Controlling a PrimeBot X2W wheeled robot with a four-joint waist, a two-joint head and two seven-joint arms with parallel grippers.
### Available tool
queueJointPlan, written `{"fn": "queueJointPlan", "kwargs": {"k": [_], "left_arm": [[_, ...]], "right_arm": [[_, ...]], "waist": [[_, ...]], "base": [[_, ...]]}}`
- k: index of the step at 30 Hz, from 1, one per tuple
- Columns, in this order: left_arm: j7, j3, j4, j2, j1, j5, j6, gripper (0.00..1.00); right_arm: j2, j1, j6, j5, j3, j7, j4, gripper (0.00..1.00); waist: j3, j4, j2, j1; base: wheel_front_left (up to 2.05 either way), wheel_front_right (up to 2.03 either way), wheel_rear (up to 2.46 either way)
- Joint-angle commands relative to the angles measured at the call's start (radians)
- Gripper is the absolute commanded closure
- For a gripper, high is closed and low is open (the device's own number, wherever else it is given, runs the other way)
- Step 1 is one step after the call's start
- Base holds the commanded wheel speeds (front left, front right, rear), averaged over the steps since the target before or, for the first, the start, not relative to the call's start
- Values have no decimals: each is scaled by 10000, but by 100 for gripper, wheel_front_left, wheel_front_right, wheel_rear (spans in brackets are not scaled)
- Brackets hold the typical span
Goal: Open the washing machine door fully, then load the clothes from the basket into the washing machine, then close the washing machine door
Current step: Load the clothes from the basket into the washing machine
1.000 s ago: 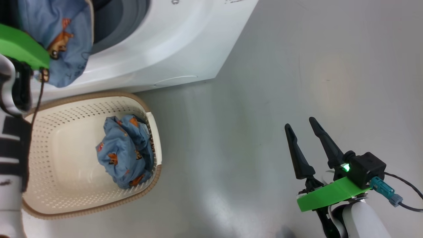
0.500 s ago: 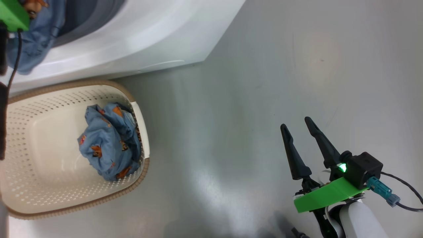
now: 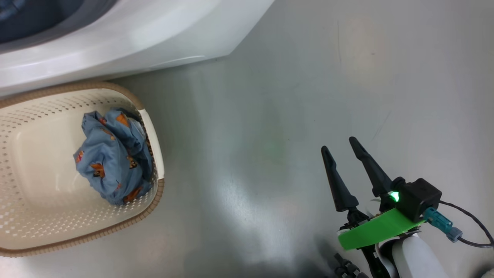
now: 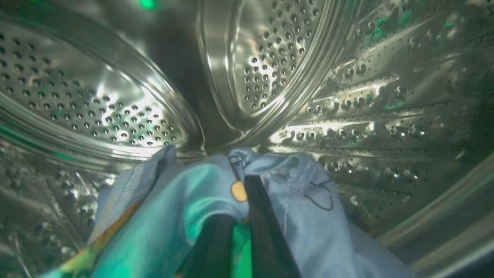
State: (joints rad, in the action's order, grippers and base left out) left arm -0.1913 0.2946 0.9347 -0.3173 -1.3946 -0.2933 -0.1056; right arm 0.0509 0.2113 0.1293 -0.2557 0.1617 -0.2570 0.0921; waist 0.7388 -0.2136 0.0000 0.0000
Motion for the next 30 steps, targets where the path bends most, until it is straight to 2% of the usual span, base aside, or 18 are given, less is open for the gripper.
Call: {"fn": "queueJointPlan", "kwargs": {"k": [1, 6, 9, 12, 15, 20, 21, 22, 23, 30], "left_arm": [[-418, -3, -324, -650, -500, 295, 114, 100], [-687, 31, -789, -834, -697, 622, 242, 100], [-699, -63, -1596, -855, -511, 810, 337, 100], [-702, -343, -3017, -931, -96, 1150, 556, 100], [-703, -513, -2824, -825, 281, 1057, 489, 100], [-703, -670, -1549, -574, 364, 709, 320, 100], [-698, -676, -1281, -537, 321, 669, 306, 82], [-662, -698, -979, -471, 277, 581, 283, 51], [-665, -714, -773, -437, 194, 533, 270, 0], [-647, -762, 365, -154, -230, 277, 278, 0]], "right_arm": [[-7, -93, 14, -113, 333, -48, -215, 0], [-7, -78, 14, -132, 419, -48, -240, 0], [-7, -90, 14, -108, 407, -48, -217, 0], [-7, -71, 14, -68, 391, -48, -197, 0], [-7, -62, 14, -23, 391, -48, -169, 0], [-7, -62, 14, -5, 377, -48, -154, 0], [-7, -68, 14, -2, 370, -48, -145, 0], [-7, -73, 14, 0, 360, -48, -135, 0], [-7, -69, 14, 1, 358, -48, -126, 0], [-7, -62, 14, 17, 341, -48, -114, 0]], "waist": [[159, -59, 0, 0], [253, -135, 0, 0], [276, -135, 0, 0], [265, -117, 0, 0], [201, -85, 0, 0], [109, -14, 0, 0], [91, 1, 0, 0], [74, 19, 0, 0], [70, 30, 0, 0], [-93, 151, 0, 0]], "base": [[0, 0, 0], [0, 0, 0], [0, 0, 0], [0, 0, 0], [0, 0, 0], [0, 0, 0], [0, 0, 0], [0, 0, 0], [0, 0, 0], [0, 0, 0]]}}
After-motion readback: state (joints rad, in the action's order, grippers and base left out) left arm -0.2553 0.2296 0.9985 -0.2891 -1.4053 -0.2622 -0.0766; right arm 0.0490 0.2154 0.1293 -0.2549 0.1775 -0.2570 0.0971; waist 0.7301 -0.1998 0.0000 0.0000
